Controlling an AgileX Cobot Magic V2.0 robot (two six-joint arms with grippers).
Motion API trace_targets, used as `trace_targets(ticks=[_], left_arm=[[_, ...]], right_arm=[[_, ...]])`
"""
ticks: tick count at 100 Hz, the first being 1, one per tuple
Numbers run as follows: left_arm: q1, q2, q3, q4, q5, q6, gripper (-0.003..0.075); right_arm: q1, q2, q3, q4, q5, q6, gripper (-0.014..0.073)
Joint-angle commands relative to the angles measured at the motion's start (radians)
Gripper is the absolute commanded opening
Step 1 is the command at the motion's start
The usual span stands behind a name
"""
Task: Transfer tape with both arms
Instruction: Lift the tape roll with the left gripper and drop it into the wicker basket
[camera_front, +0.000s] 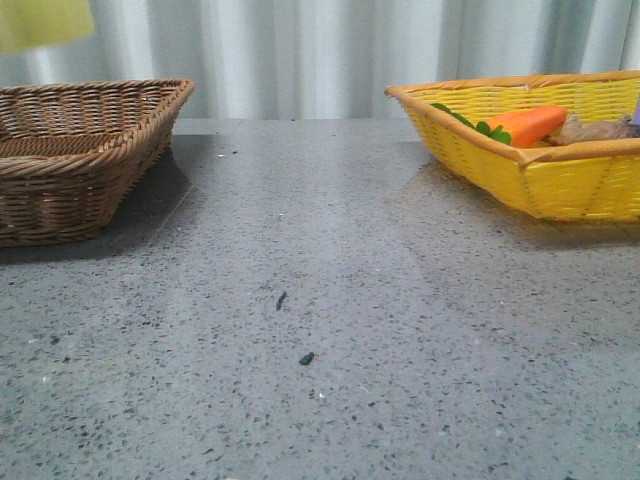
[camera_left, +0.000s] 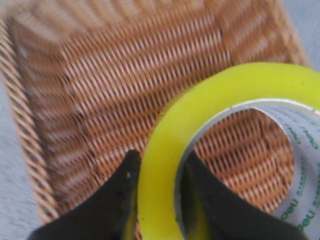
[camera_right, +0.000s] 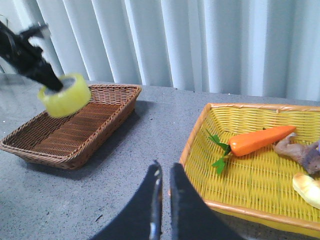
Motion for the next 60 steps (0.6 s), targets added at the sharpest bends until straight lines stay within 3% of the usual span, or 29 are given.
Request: trace_targets(ticks=[1, 18, 44, 60], left_arm=[[0.001, -0.034, 0.048, -0.034, -0.056, -0.018, -0.002], [0.001, -0.026, 0.147, -0.034, -0.104, -0.032, 0.0018], [0.001, -0.028, 0.149, -0.048, -0.119, -0.04, 0.0344], [0.001, -0.062, 0.149, -0.076, -0.121, -0.04, 0.0375]], right_arm=[[-0.006, 0.021, -0.02, -0.021, -0.09, -0.002, -0.0048], [-0.006, 0.021, -0.02, -0.031, -0.088, -0.002, -0.0048], [-0.006, 0.021, -0.02, -0.031, -0.086, -0.002, -0.0048], [-0.006, 0.021, -0.02, -0.031, -0.086, -0.002, -0.0048]])
